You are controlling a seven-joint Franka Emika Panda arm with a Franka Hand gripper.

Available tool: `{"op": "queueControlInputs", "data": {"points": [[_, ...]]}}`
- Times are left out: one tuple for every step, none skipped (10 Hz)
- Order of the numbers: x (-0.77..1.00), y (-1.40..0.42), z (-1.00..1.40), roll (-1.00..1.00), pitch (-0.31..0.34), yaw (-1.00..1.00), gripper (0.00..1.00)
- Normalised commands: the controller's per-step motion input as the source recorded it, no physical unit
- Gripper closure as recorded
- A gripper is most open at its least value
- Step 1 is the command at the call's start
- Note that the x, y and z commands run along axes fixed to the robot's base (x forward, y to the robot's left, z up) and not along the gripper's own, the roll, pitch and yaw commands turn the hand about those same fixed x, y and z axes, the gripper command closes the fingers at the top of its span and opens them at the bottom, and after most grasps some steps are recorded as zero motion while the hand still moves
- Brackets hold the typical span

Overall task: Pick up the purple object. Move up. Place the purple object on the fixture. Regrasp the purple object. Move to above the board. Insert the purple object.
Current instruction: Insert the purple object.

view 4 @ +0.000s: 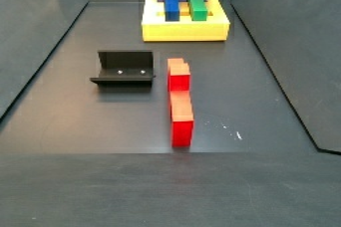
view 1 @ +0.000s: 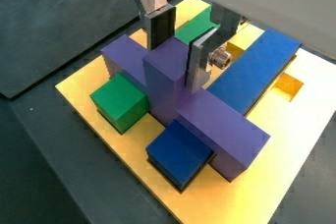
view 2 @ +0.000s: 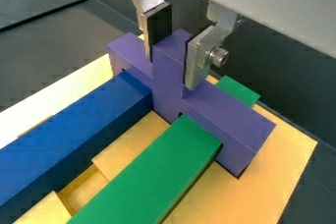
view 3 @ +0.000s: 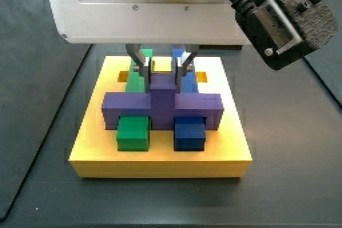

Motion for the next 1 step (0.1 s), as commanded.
{"op": "queueControlInputs", "data": {"points": [[0.00, 0.00, 0.00, 0.00, 0.000, 0.00, 1.00]]}}
